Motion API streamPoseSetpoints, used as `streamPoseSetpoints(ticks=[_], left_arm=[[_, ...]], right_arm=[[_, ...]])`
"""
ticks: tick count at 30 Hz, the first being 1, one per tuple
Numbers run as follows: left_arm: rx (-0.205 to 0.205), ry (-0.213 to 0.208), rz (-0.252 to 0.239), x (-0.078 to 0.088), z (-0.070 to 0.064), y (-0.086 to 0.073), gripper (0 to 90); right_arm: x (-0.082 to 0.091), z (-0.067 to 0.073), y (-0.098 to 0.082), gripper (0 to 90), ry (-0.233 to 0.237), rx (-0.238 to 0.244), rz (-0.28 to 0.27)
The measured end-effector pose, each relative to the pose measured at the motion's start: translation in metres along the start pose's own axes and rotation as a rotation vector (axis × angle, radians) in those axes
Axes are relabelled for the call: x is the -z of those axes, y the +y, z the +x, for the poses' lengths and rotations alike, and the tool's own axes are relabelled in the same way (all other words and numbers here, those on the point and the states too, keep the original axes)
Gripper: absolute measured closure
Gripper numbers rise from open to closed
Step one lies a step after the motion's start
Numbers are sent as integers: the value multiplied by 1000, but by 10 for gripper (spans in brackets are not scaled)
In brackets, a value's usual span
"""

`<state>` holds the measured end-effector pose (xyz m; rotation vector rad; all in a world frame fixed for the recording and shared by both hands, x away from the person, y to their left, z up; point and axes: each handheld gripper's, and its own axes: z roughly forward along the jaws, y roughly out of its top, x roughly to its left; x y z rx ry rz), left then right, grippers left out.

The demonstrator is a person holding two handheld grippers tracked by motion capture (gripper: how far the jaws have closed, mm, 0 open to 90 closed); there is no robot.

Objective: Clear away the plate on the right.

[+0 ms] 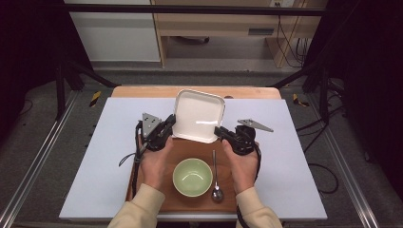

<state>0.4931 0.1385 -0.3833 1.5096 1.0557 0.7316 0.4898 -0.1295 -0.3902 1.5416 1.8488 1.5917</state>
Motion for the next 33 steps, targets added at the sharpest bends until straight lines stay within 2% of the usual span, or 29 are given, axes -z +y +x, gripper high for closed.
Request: streamPoseSetpoints(ticks=[7, 16, 20, 26, 29, 33], left_arm=[[-2, 7, 6, 0, 3, -3, 893], [7, -2, 9, 0, 5, -5, 893], [15, -1, 11, 0, 7, -5, 893], [22, 4, 8, 1, 10, -5, 892], [34, 5, 9, 1, 13, -6, 892], [41, 6, 11, 1, 15, -8, 892]], right_arm=[[-6, 1, 1, 671, 14, 38, 32], [-7, 0, 0, 629, 14, 48, 42], [-7, -1, 1, 567, 6, 56, 50], [-4, 1, 4, 422, 0, 105, 42], [-2, 1, 7, 398, 2, 132, 47], [1, 0, 9, 341, -2, 140, 36]])
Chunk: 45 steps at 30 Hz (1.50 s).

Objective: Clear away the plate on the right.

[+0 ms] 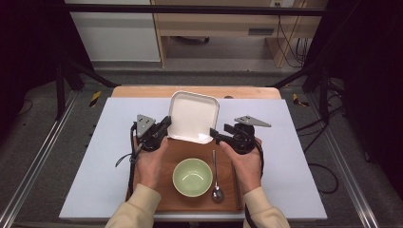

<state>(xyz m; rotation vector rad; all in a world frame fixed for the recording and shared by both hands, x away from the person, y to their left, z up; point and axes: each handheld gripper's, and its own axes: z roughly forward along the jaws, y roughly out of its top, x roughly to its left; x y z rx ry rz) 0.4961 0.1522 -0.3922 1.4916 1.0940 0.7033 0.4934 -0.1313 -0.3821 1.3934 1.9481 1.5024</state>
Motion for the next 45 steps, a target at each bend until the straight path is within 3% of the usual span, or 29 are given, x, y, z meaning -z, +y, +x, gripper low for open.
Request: streamPoseSetpoints(ticks=[28, 35, 45], left_arm=[[11, 18, 1, 9, 17, 2, 893], [21, 39, -9, 18, 31, 3, 893], [50, 59, -14, 32, 51, 6, 893]], right_arm=[[30, -9, 9, 159, -59, 102, -55], [42, -23, -6, 96, -105, 171, -17], [71, -53, -19, 80, -168, 183, -19]])
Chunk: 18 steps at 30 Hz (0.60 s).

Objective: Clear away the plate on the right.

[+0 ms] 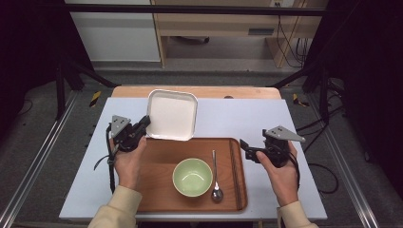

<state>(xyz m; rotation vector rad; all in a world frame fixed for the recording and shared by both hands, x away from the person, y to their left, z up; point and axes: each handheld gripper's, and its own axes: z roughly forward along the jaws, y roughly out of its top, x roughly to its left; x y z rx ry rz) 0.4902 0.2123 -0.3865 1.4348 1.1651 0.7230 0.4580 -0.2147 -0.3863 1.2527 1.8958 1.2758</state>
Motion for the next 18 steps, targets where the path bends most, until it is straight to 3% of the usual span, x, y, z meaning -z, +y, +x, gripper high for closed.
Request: streamPoseSetpoints(ticks=[3, 11, 18], left_arm=[[-5, 3, -2, 3, 5, 2, 893], [-1, 9, 4, 16, 21, 2, 892], [-11, 8, 14, 23, 36, -2, 893]], right_arm=[[6, -7, -3, 78, -16, -7, -3], [18, -23, -21, 70, -41, 40, -12], [24, -37, -38, 89, -72, -17, -28]])
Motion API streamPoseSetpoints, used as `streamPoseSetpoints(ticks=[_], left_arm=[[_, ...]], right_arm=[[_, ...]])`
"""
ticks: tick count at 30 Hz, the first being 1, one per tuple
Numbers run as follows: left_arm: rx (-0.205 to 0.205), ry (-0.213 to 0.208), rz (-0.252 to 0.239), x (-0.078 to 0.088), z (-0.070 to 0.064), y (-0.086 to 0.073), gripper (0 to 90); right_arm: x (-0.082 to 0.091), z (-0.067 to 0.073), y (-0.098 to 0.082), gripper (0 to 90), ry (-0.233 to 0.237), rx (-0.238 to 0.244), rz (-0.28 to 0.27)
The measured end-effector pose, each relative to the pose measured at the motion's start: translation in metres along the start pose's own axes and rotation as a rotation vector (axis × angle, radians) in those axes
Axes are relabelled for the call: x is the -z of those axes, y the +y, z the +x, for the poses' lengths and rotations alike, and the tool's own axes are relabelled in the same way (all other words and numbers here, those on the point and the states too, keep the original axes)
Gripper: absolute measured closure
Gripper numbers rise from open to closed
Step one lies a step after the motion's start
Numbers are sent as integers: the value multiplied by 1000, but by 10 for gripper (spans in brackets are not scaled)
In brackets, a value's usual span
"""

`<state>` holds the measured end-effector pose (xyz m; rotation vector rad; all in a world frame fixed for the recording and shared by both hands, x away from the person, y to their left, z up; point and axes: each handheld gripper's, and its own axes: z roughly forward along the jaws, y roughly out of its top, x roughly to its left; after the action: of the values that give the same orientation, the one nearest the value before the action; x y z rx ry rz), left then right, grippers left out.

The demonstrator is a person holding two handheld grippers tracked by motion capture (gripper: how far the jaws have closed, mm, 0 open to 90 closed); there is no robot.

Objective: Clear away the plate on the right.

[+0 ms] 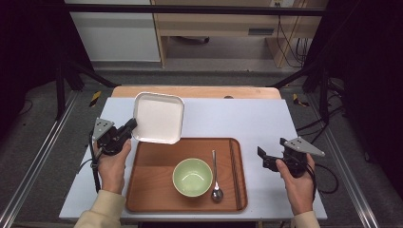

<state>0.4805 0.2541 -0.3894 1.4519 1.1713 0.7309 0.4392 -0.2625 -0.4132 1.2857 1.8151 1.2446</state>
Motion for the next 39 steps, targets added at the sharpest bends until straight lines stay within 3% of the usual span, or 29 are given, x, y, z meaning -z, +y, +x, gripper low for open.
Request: streamPoseSetpoints(ticks=[8, 21, 39], left_arm=[[-14, 18, 35, 9, 8, -8, 892], [4, 61, 112, 19, 12, -35, 893], [38, 9, 271, 17, 8, -75, 891]], right_arm=[[-2, -1, -15, 88, -8, -18, 3], [2, -1, -17, 89, -3, -24, 10], [-4, 3, -19, 95, 3, 13, 48]])
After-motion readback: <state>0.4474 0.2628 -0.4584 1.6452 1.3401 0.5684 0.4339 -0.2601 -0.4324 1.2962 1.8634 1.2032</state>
